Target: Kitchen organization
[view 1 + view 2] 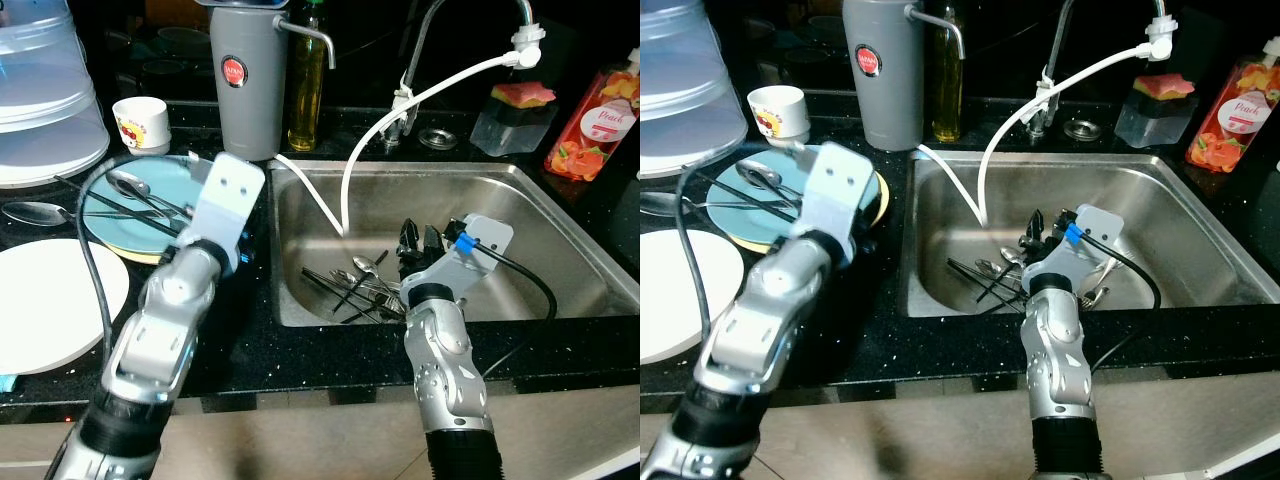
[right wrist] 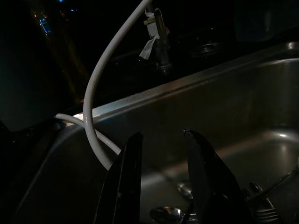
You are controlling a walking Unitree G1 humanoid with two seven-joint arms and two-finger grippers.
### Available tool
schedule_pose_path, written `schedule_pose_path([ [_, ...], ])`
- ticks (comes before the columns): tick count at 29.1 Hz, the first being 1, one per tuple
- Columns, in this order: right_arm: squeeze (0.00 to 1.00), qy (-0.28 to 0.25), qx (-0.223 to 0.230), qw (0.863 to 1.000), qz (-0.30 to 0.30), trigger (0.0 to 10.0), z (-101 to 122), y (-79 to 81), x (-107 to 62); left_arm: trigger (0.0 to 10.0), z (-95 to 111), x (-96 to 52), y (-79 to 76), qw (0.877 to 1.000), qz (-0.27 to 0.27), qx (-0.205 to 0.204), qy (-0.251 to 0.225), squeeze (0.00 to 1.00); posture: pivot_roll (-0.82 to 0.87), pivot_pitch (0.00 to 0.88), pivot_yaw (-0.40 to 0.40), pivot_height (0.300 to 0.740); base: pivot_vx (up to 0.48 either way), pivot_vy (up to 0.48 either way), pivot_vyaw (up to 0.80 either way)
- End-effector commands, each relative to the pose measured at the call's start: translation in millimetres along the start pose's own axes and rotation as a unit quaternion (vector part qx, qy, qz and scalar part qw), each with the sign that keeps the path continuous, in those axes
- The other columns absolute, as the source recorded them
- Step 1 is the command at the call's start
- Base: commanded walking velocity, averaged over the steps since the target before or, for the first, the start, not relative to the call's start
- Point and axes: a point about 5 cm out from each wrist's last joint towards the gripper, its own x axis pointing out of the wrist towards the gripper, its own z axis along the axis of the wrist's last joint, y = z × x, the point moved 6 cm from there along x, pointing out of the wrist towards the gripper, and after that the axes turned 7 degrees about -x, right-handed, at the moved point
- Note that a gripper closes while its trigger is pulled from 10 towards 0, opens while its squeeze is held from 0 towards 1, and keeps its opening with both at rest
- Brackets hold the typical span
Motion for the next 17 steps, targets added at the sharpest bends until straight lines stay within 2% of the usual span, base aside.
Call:
schedule_pose_path([
  [1, 0.00, 0.018, 0.000, 1.000, -0.001, 10.0, -10, 0.1, -0.8, 10.0, -7, 5.8, 13.4, 0.999, 0.039, -0.017, 0.027, 0.00, 0.32, 0.000, -0.051, 0.740, 0.000, 0.000, 0.00],
  [3, 0.00, 0.019, 0.001, 1.000, 0.002, 10.0, -10, 2.2, -0.8, 10.0, -11, 11.6, 24.6, 0.995, 0.068, -0.046, 0.048, 0.00, 0.32, 0.000, -0.056, 0.740, 0.000, 0.000, 0.00],
  [6, 0.00, 0.022, 0.000, 1.000, 0.008, 10.0, -12, 3.6, -1.4, 10.0, -19, 22.3, 44.6, 0.984, 0.123, -0.094, 0.085, 0.00, 0.32, 0.000, -0.067, 0.740, 0.000, 0.000, 0.00],
  [10, 0.00, 0.022, -0.002, 1.000, 0.010, 10.0, -11, 3.3, -1.1, 10.0, -21, 27.8, 57.1, 0.975, 0.157, -0.121, 0.100, 0.00, 0.31, 0.000, -0.066, 0.740, 0.000, 0.000, 0.00],
  [11, 0.00, 0.022, -0.002, 1.000, 0.010, 10.0, -11, 3.3, -1.1, 10.0, -21, 27.8, 57.1, 0.975, 0.157, -0.121, 0.100, 0.00, 0.31, 0.000, -0.066, 0.740, 0.000, 0.000, 0.00],
  [13, 0.00, 0.019, -0.003, 1.000, 0.008, 10.0, -9, 2.1, -0.4, 10.0, -18, 25.7, 71.7, 0.967, 0.199, -0.125, 0.099, 0.00, 0.31, 0.000, -0.062, 0.740, 0.000, 0.000, 0.00],
  [14, 0.00, 0.019, -0.003, 1.000, 0.008, 10.0, -9, 2.1, -0.4, 10.0, -18, 25.7, 71.7, 0.967, 0.199, -0.125, 0.099, 0.00, 0.31, 0.000, -0.062, 0.740, 0.000, 0.000, 0.00],
  [17, 0.00, 0.018, -0.004, 1.000, 0.006, 10.0, -9, 1.5, -0.8, 10.0, -19, 15.0, 90.1, 0.948, 0.268, -0.135, 0.109, 0.00, 0.31, 0.000, -0.062, 0.740, 0.000, 0.000, 0.00],
])
